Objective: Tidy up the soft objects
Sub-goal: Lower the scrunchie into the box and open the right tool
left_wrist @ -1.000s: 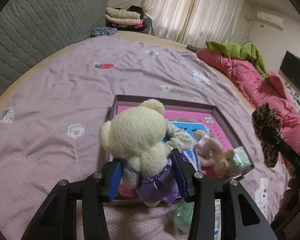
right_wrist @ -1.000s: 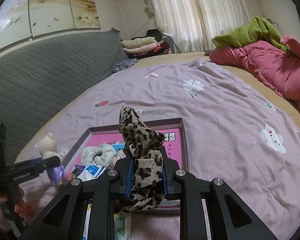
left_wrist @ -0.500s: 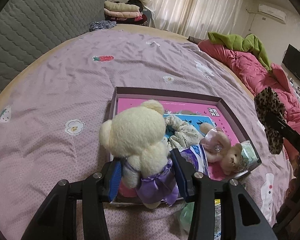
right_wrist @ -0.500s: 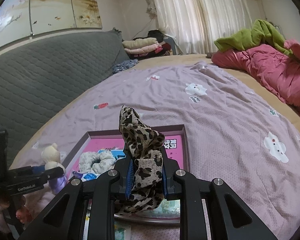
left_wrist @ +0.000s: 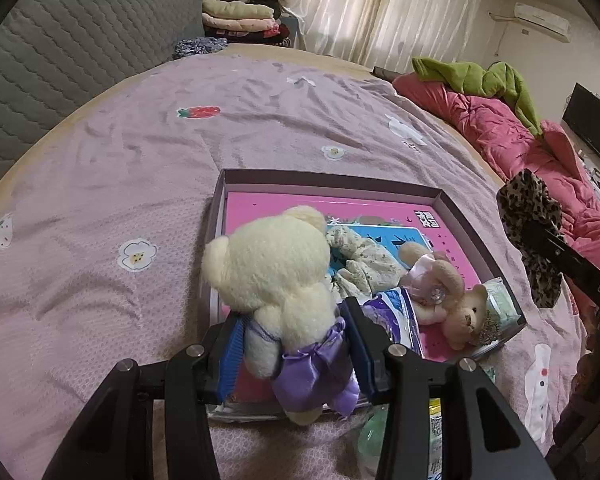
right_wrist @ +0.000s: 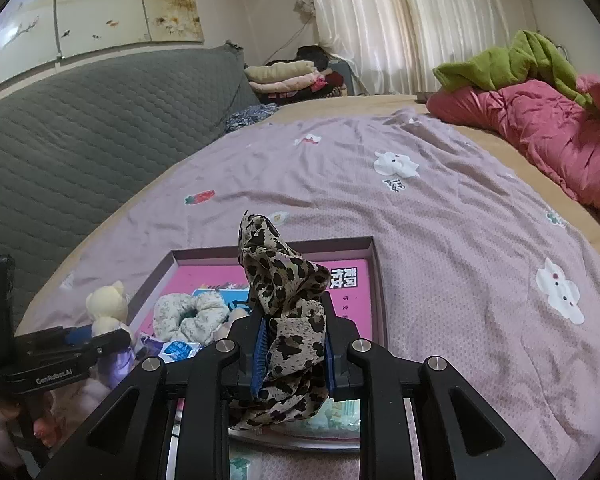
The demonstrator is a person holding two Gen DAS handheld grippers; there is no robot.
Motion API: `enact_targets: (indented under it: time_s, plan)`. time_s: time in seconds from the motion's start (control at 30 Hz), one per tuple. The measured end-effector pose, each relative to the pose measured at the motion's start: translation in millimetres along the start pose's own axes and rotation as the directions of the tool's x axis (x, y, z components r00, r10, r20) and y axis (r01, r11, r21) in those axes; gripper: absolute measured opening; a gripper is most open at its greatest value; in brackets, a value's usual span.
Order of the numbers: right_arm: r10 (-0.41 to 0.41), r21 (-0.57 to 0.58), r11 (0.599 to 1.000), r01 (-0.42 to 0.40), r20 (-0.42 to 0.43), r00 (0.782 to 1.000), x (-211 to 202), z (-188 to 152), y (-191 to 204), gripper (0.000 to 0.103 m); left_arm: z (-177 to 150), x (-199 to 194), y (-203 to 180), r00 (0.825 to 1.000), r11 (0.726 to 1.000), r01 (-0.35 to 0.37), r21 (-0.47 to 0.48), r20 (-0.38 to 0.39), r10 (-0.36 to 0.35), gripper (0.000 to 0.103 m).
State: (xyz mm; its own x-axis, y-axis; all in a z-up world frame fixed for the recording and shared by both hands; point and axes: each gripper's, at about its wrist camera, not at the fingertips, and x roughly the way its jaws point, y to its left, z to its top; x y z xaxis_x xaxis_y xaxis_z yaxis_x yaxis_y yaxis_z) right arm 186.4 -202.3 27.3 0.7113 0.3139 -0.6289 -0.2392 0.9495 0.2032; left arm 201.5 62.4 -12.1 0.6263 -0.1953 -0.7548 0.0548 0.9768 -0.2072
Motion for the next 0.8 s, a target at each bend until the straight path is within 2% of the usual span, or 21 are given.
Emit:
enact_targets:
  time_s: [0.53, 0.6, 0.67, 0.8]
  plan:
    - [0.011, 0.042, 0.999, -0.008, -0.094, 0.996, 23, -6, -3, 0.023, 3, 16, -8, 0.999, 0.999, 0.039, 0.017, -0.028, -0.039, 0.047]
    - [0.023, 0.047, 0.999, -0.017, -0.116, 0.993, 27, -8, -2, 0.023, 3, 16, -9, 0.998, 0.999, 0.048, 0.021, -0.033, -0.047, 0.047]
    - [0.001, 0.037, 0.999, 0.004, -0.144, 0.990, 32, -12, -1, 0.023, 3, 16, -9, 0.998, 0.999, 0.049, 0.023, -0.033, -0.048, 0.047]
    - [0.026, 0.073, 0.997, -0.013, -0.186, 0.982, 40, -20, -4, 0.024, 2, 17, -8, 0.998, 0.999, 0.051, 0.014, -0.047, -0.050, 0.047]
